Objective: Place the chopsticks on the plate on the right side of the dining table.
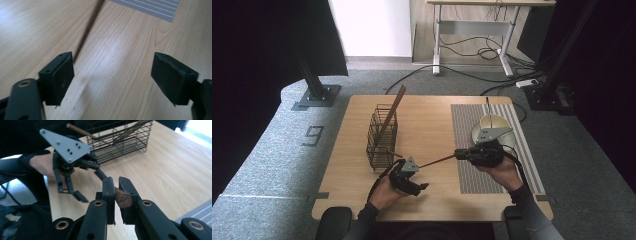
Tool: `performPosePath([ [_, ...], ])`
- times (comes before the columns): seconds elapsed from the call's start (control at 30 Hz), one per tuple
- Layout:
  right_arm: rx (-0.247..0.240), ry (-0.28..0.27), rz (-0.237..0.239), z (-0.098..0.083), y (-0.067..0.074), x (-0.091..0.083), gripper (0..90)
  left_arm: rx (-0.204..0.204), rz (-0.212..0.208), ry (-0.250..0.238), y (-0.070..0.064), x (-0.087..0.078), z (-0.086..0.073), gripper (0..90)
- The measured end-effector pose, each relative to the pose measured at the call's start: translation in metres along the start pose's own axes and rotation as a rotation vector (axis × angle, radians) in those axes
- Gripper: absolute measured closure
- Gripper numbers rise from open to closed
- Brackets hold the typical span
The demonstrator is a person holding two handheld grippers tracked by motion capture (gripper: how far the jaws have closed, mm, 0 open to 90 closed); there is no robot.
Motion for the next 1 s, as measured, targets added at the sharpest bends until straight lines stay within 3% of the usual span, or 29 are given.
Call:
performPosePath([
  [0.27, -0.021, 0.031, 0.046, -0.008, 0.015, 0.010, 83.2, 0.035, -0.005, -0.035, -0.004, -0.002, 0.007, 37.5],
  [0.3, -0.026, 0.039, 0.055, -0.009, 0.019, 0.013, 83.1, 0.037, -0.006, -0.037, -0.004, -0.002, 0.007, 45.4],
  [0.47, -0.028, 0.050, 0.064, -0.010, 0.021, 0.018, 83.2, 0.055, -0.008, -0.060, -0.005, -0.004, 0.010, 58.7],
  [0.57, -0.024, 0.056, 0.072, -0.011, 0.021, 0.020, 83.1, 0.068, -0.007, -0.075, -0.005, -0.006, 0.011, 73.6],
  [0.77, 0.001, 0.048, 0.081, -0.009, 0.017, 0.019, 82.7, 0.106, -0.008, -0.083, -0.007, -0.009, 0.012, 78.7],
  [1.0, 0.035, 0.035, 0.038, -0.005, 0.006, 0.021, 74.8, 0.166, -0.032, -0.074, -0.011, -0.009, 0.014, 83.8],
])
Point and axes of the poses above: each handheld gripper's, and its own axes: x roughly forward along the jaws, z roughly out of its top, y roughly to its left, the point moved 3 cm from there along x, roughly forward along the jaws, and after that the axes turned 8 degrees about x, right-handed, at the moved point
